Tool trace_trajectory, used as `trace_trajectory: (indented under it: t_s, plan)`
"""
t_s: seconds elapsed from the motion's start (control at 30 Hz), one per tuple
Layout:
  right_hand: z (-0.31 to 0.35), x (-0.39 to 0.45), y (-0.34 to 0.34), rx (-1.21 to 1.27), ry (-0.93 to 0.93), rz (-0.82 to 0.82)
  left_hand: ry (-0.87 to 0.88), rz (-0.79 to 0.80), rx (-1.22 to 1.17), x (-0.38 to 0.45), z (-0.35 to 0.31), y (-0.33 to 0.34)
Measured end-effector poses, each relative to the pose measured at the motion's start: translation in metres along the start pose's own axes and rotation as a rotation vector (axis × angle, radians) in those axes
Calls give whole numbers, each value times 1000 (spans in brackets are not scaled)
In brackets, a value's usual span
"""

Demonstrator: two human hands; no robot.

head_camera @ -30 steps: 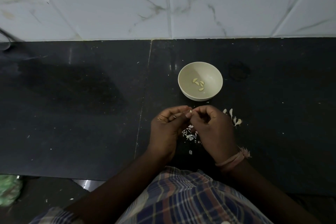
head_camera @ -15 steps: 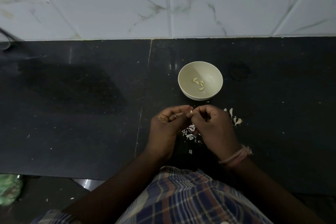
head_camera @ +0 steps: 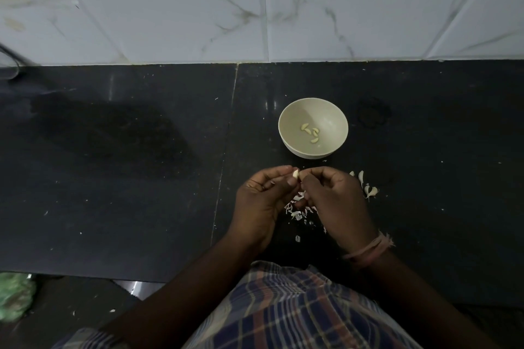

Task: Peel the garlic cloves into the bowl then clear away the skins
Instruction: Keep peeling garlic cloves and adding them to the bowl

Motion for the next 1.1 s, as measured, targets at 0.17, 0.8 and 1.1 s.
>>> trace_trajectory:
  t_s: [0.17,0.8,1.1]
  plan:
    - [2,-2,-2,-7,-22,-15,70,46,87,-1,-2,0]
    - [4,-1,-4,-178,-190,-130,165,96,282,-3,-12,4]
    - [8,-2,-8,-365,-280,-178,247,165,477,-2,-19,5]
Point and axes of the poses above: each hand's wrist, its own x-axis towards the middle knuckle, its own y-axis out of the palm, z = x × y, the point moved 5 cm from there along x, towards the middle knuckle, and after that the axes turned 15 degrees about y, right-handed, at the moved point
